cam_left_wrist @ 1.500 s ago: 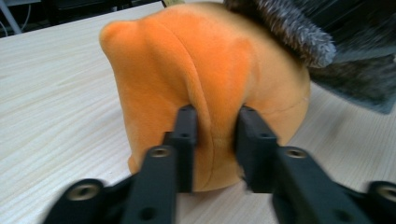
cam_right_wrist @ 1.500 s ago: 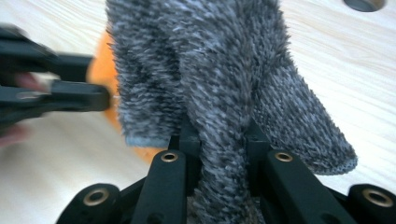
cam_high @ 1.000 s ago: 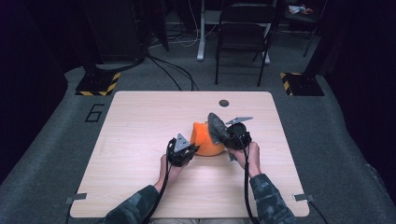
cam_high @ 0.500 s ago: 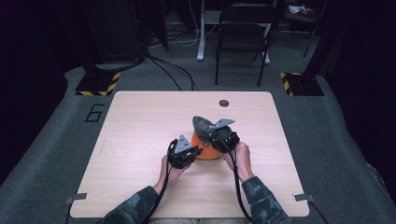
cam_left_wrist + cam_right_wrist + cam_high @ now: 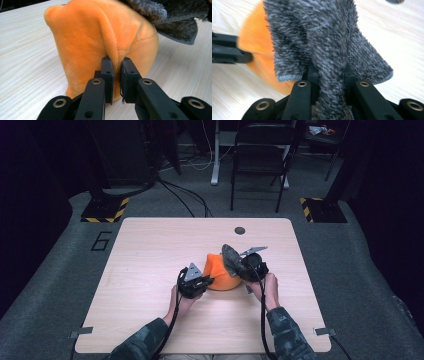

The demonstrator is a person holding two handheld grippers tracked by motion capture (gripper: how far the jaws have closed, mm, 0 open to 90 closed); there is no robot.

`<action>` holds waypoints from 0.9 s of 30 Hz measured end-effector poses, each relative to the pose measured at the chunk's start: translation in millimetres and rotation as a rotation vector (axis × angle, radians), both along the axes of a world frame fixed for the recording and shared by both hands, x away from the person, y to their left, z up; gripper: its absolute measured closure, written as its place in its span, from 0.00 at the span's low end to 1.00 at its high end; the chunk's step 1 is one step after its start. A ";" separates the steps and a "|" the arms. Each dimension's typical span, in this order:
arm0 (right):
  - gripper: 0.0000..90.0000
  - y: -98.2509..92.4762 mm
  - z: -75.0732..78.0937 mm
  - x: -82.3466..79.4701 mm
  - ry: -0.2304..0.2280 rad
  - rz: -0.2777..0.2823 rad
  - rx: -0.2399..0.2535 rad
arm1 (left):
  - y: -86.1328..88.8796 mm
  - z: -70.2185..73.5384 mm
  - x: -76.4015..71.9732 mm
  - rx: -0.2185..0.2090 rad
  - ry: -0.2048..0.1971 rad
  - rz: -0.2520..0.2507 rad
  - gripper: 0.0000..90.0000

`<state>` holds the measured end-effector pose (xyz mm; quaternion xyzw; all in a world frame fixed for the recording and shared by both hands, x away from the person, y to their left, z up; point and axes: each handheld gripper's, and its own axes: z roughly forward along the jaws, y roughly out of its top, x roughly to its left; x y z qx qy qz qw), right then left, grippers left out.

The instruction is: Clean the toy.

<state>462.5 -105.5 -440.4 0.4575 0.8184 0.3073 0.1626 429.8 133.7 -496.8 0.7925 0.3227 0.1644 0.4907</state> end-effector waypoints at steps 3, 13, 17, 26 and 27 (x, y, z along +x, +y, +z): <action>0.84 -8.7 -6.5 4.4 0.038 -0.020 0.022 | 1.4 -0.4 1.2 0.000 0.004 -0.001 0.91; 0.84 -19.4 -40.1 15.7 0.142 -0.061 -0.015 | 4.7 -1.8 2.9 -0.019 0.010 -0.011 0.90; 0.84 -22.9 -45.6 19.7 0.162 -0.066 -0.019 | 6.2 -2.4 3.8 -0.023 0.001 -0.004 0.90; 0.84 -36.7 0.2 9.0 0.037 -0.089 0.069 | 8.6 -2.5 5.2 -0.026 0.016 0.007 0.90; 0.84 -34.6 6.9 6.2 0.025 -0.078 0.083 | 8.7 -2.3 5.3 -0.024 0.017 0.008 0.90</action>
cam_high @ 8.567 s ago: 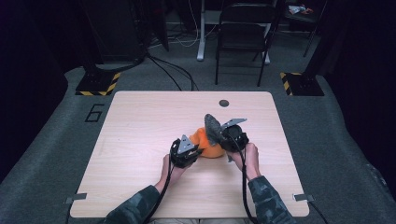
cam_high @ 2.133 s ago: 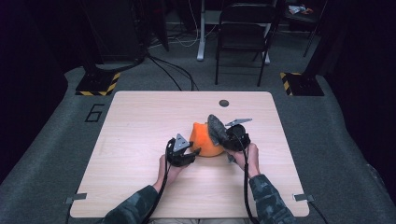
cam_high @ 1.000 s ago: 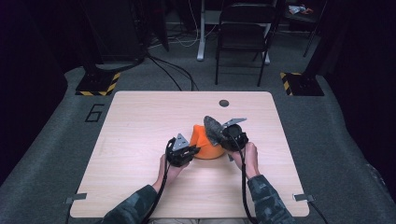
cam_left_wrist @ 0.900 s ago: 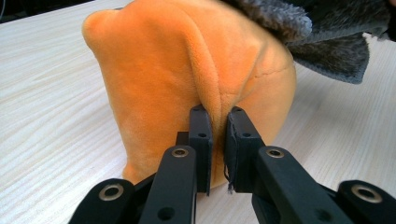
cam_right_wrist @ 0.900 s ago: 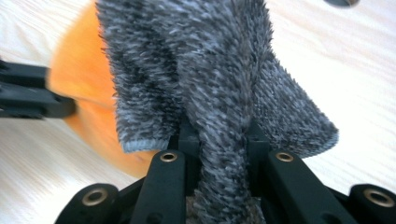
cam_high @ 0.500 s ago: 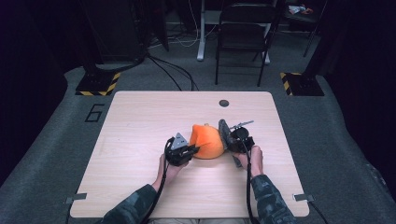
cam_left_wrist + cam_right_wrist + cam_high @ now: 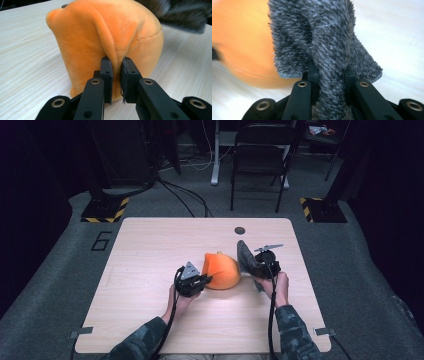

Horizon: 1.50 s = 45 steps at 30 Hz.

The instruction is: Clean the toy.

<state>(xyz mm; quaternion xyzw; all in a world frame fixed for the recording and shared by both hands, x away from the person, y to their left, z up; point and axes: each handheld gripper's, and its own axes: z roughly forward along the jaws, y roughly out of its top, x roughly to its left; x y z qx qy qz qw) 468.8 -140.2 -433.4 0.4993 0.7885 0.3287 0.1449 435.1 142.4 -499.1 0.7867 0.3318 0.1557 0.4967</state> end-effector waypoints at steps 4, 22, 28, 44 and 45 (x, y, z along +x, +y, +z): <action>0.84 26.7 8.5 -9.2 -0.004 0.096 -0.011 | -0.6 0.0 -0.6 -0.002 -0.001 0.006 0.90; 0.84 28.5 -11.3 -1.2 0.001 0.078 -0.067 | -8.8 -2.4 -1.9 0.069 -0.045 0.025 0.86; 0.84 30.7 4.8 -6.4 -0.048 0.078 -0.057 | -9.9 4.4 -4.9 0.038 -0.017 0.011 0.90; 0.84 80.9 13.4 -27.2 -0.161 0.162 -0.272 | -19.6 3.3 -10.5 0.058 -0.015 -0.029 0.89; 0.84 78.8 12.5 -26.2 -0.163 0.160 -0.278 | -18.8 2.7 -9.6 0.056 -0.011 -0.027 0.89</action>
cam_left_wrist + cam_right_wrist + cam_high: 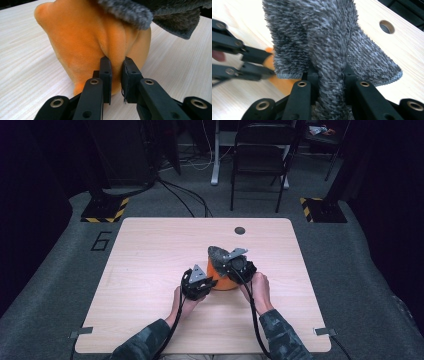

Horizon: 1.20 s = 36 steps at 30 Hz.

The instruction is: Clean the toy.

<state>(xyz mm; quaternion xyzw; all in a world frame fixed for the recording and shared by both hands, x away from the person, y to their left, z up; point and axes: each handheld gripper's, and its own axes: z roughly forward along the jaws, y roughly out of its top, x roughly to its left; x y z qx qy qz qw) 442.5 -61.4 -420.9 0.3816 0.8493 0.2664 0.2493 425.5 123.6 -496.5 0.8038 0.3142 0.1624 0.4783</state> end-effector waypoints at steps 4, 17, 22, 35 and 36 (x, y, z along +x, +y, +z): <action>0.84 -13.8 -4.7 6.8 0.032 -0.024 0.049 | 0.9 -1.0 1.3 -0.008 0.008 0.001 0.89; 0.83 -66.2 -43.2 31.0 0.239 -0.164 0.182 | 5.2 -4.2 5.5 -0.044 0.039 0.009 0.88; 0.83 -73.3 -54.7 37.5 0.287 -0.175 0.204 | 7.2 -5.4 6.7 -0.059 0.048 0.016 0.87; 0.84 -32.2 19.2 2.4 0.060 -0.023 0.258 | 6.3 -5.4 5.6 -0.063 0.040 0.032 0.87; 0.84 -21.8 20.7 -2.0 0.049 -0.005 0.246 | 5.2 -5.8 4.3 -0.072 0.051 0.041 0.87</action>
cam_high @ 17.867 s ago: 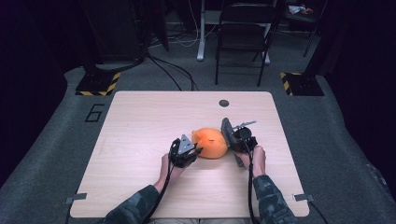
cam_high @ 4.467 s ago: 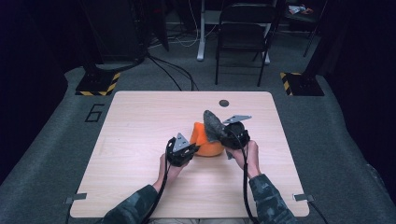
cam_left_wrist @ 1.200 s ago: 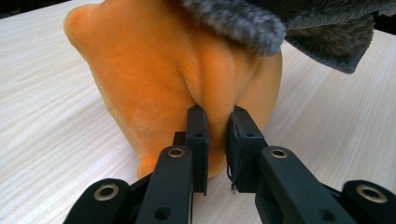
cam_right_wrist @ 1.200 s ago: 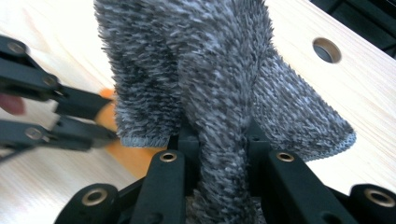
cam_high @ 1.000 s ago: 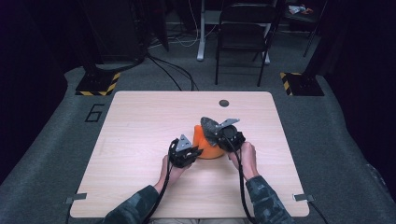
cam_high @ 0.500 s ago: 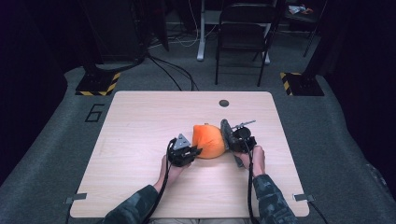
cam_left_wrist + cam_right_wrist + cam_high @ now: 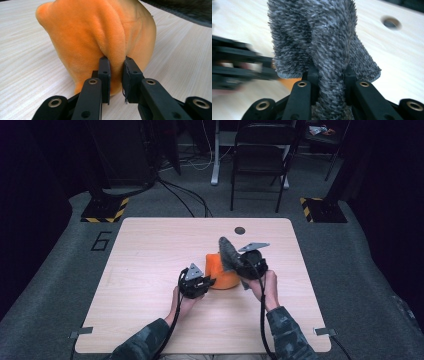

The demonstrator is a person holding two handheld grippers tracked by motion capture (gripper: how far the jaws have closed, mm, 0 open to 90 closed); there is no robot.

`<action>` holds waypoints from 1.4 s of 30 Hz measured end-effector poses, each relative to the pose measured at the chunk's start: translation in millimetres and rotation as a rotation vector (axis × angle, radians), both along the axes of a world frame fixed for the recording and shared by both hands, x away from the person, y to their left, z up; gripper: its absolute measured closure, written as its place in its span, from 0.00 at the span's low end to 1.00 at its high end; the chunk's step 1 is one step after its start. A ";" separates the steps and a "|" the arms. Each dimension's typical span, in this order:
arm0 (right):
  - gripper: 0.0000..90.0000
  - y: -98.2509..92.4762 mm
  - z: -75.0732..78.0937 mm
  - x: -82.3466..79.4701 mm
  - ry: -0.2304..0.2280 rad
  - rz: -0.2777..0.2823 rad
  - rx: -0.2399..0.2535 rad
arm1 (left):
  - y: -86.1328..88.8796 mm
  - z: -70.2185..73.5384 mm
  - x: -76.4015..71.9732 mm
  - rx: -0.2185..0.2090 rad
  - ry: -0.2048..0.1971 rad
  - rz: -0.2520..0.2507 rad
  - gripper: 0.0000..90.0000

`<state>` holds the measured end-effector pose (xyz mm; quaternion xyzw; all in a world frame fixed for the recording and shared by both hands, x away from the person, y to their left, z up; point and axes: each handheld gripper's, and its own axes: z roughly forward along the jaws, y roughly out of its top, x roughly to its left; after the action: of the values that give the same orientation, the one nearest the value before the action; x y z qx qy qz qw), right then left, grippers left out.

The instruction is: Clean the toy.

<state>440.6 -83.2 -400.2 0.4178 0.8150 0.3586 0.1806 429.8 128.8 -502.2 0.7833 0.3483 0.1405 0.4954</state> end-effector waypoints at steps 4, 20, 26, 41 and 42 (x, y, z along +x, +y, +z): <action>0.82 28.9 -18.6 1.0 -0.020 0.041 -0.116 | 0.0 0.4 0.1 0.012 -0.014 -0.003 0.87; 0.82 -19.5 -41.0 19.3 0.081 -0.091 -0.127 | 1.4 -0.2 1.9 0.020 -0.010 -0.018 0.88; 0.82 -40.6 -66.9 33.1 0.193 -0.151 -0.124 | 1.8 -0.2 2.1 0.018 -0.005 -0.016 0.87; 0.85 -46.5 -33.6 24.9 0.115 -0.103 0.036 | 4.4 -0.8 4.0 0.019 -0.009 -0.005 0.86; 0.85 -42.1 -33.8 24.5 0.118 -0.081 0.030 | 4.0 -0.5 3.8 0.019 -0.015 -0.003 0.86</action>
<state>465.1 -125.3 -434.1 0.4734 0.8012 0.3380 0.1405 433.6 132.8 -502.8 0.7874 0.3419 0.1488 0.4910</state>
